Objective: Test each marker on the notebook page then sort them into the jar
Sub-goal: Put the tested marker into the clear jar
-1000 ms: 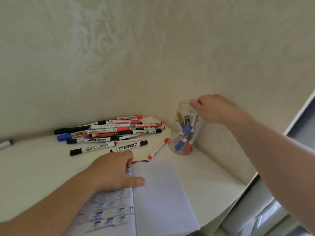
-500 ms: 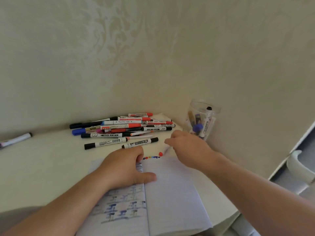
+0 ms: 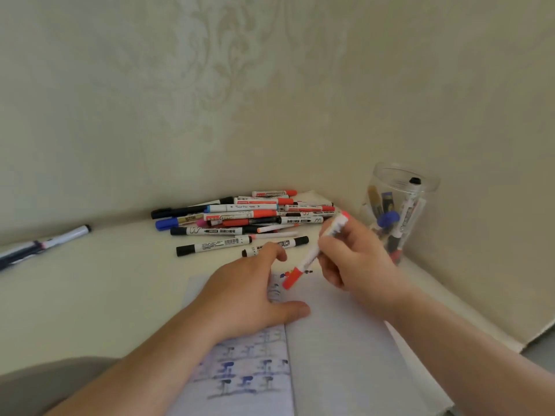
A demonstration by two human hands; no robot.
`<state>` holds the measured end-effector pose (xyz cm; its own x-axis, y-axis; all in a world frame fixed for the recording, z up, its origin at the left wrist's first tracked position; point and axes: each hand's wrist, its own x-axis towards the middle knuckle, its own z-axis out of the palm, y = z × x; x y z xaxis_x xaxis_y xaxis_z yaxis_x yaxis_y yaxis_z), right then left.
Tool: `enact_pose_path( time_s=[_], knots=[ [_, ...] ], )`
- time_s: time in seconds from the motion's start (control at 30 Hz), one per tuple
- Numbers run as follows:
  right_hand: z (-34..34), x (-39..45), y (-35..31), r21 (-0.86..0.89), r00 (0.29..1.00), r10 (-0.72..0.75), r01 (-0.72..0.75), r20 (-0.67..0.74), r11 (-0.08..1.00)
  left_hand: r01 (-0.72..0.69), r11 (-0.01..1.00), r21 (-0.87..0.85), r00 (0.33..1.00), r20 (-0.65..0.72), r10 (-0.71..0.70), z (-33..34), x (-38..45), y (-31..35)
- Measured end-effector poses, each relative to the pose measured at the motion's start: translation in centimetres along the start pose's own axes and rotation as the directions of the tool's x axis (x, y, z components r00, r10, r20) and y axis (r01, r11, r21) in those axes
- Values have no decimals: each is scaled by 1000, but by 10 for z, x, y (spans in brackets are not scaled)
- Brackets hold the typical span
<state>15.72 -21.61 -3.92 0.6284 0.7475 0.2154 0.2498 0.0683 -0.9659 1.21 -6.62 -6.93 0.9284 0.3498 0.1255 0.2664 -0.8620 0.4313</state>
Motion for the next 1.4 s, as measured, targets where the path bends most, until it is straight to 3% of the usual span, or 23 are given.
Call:
enact_pose_path(
  time_s=[0.17, 0.27, 0.4, 0.63, 0.93, 1.17, 1.23, 1.3, 1.4],
  knots=[
    [6, -9, 22, 128, 997, 42, -50, 58, 990, -180, 981, 66, 964, -185, 190, 6, 0, -9],
    [8, -10, 25, 90, 992, -1, -10, 126, 996, -277, 955, 106, 911, -286, 296, 13, -1, -12],
    [7, -12, 26, 93, 978, -60, 42, 199, 995, -309, 947, 84, 924, -208, 320, 13, -4, -8],
    [8, -13, 25, 91, 988, -54, 41, 145, 995, -248, 968, -31, 968, -37, 247, 9, -2, -7],
    [6, -13, 23, 57, 984, -50, 41, 173, 998, -231, 969, -87, 973, -11, 231, 5, 1, -7],
    [-1, -12, 20, -3, 994, -43, 44, 104, 999, -151, 985, -82, 988, 17, 153, 3, 2, -4],
    [-12, -9, 17, 135, 999, -9, 14, -44, 991, -43, 994, -102, 999, -6, 42, 3, 1, -3],
    [-26, -8, 10, 340, 983, 62, 0, -173, 940, -22, 998, -62, 1000, -13, 21, 2, 0, -4],
    [-39, -9, -2, 388, 985, 73, -7, -156, 922, -101, 994, 31, 995, 24, 100, -1, 0, -4]
  ],
)
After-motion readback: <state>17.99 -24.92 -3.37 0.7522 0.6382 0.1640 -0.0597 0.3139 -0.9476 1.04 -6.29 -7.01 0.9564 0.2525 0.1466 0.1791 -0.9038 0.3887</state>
